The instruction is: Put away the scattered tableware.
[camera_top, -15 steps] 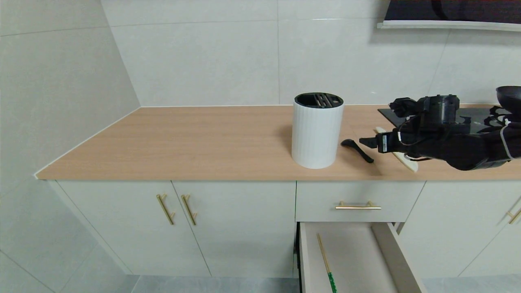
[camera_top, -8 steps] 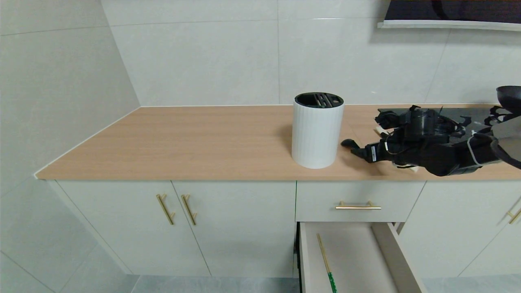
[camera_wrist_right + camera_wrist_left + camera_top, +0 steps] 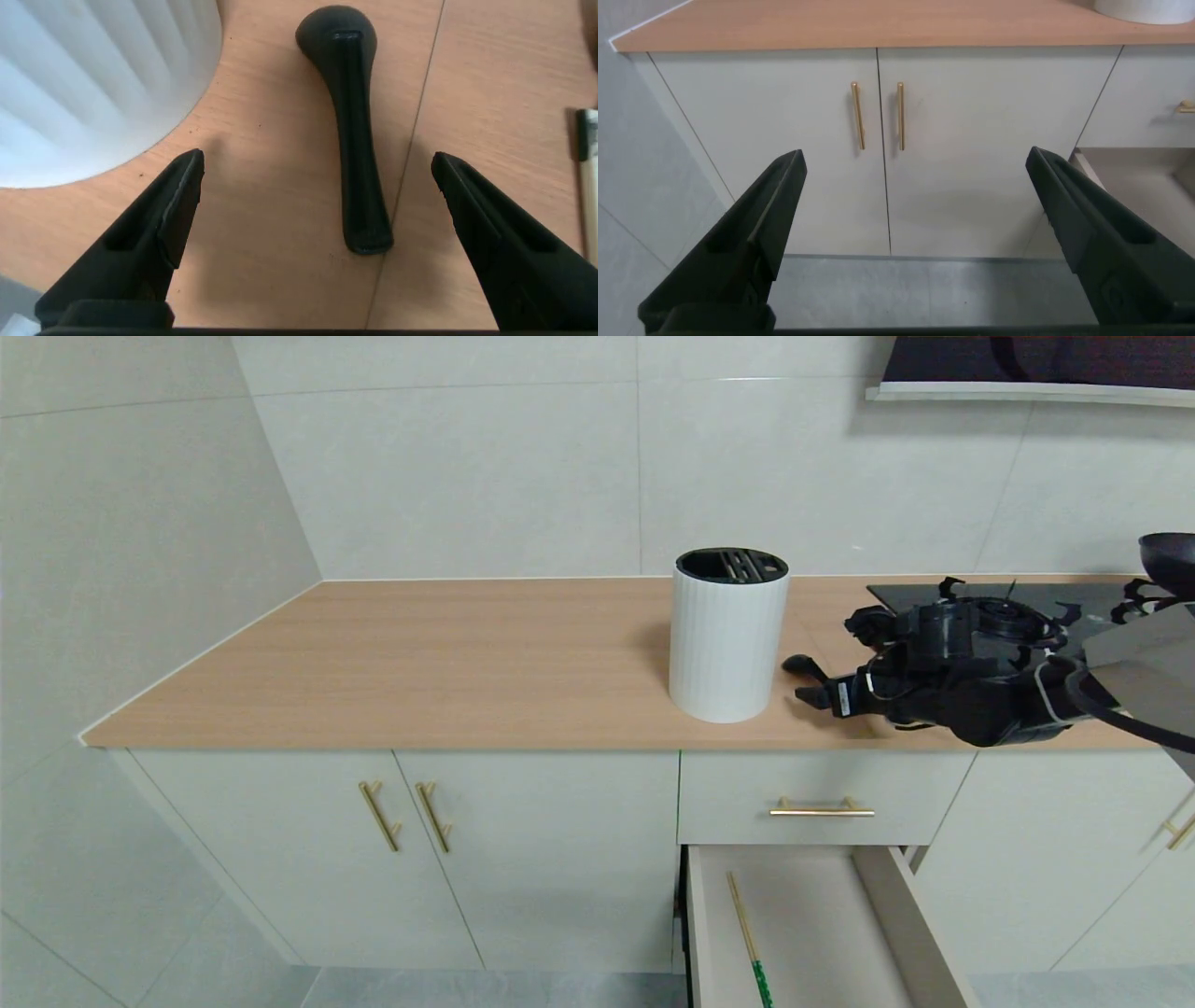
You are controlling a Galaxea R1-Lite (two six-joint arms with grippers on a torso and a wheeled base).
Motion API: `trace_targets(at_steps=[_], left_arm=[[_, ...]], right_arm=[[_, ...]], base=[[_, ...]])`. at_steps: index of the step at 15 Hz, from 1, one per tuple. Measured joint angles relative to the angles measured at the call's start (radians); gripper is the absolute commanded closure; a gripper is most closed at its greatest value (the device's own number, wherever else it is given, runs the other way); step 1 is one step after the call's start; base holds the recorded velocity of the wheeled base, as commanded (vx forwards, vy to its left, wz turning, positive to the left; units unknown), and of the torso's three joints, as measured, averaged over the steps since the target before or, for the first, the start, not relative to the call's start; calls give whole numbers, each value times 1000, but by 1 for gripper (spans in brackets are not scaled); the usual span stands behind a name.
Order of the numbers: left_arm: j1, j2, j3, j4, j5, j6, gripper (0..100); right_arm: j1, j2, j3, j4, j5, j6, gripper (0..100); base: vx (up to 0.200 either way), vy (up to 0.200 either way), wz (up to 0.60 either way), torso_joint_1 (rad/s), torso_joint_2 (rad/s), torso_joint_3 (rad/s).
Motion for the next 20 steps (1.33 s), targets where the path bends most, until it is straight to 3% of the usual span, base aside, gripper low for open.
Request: trace_targets(at_steps=[8,9,20], left_arm=[[0,0,0,0,0,0,0],[0,0,0,0,0,0,0],[0,0,0,0,0,0,0]], right_arm=[[-10,60,-37,-25,-5,0,0],[-11,65,-42,-25,-6,0,100],[-12,82,-59,-23,-21,1,100]], base=[[0,0,0,0,0,0],[0,0,0,0,0,0],[0,0,0,0,0,0]])
